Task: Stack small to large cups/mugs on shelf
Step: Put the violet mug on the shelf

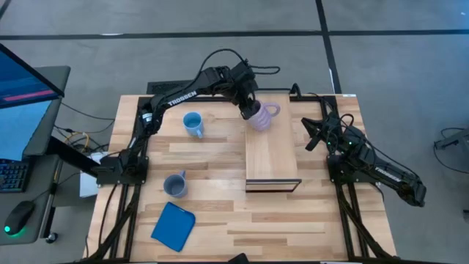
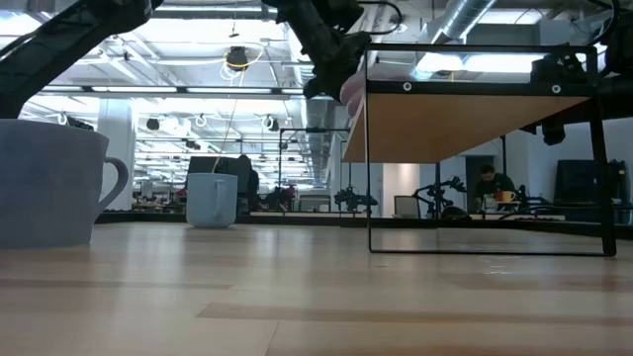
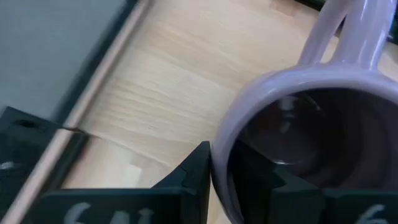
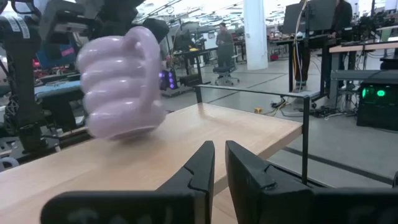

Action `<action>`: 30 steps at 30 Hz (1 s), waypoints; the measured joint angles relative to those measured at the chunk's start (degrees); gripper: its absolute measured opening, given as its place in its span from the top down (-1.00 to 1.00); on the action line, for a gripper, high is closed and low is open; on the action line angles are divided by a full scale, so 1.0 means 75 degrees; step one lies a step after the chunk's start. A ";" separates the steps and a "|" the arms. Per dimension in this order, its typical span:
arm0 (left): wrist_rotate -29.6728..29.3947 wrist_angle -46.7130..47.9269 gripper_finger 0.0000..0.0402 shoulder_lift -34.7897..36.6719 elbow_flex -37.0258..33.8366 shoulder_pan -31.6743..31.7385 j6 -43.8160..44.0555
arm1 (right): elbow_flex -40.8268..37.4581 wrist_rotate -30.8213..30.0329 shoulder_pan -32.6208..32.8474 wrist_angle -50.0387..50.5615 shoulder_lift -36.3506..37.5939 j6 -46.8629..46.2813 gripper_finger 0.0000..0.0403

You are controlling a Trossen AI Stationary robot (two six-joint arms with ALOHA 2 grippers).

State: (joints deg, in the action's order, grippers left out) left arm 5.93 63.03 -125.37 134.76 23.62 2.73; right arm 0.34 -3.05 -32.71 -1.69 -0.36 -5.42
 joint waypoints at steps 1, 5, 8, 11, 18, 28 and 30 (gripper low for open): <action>0.0035 -0.0020 0.75 -0.0002 0.0000 -0.0003 -0.0008 | 0.0000 0.0000 0.0000 0.0000 0.0000 0.0001 0.68; 0.0009 -0.0034 0.74 0.0004 0.0003 -0.0006 -0.0016 | 0.0000 0.0000 0.0000 0.0000 0.0000 0.0001 0.68; -0.0053 -0.0043 0.73 0.0004 0.0003 -0.0002 -0.0016 | 0.0000 0.0000 0.0000 0.0003 0.0000 0.0001 0.68; -0.0089 -0.0057 0.73 0.0004 0.0003 0.0000 -0.0068 | 0.0000 -0.0002 0.0000 0.0005 0.0000 0.0001 0.68; -0.0229 -0.0116 0.90 0.0105 0.0024 -0.0015 -0.0393 | 0.0000 0.0000 -0.0001 0.0076 0.0000 0.0001 0.68; -0.0360 -0.0034 0.83 0.0243 0.0017 -0.0033 -0.0474 | 0.0000 -0.0003 -0.0006 0.0076 0.0000 -0.0001 0.68; -0.0342 -0.0039 0.86 0.0243 0.0017 -0.0053 -0.0474 | 0.0000 -0.0003 -0.0006 0.0076 0.0000 -0.0001 0.68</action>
State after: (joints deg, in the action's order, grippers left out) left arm 3.36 62.74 -123.55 134.89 23.22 -0.82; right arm 0.34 -3.07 -32.75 -1.13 -0.36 -5.42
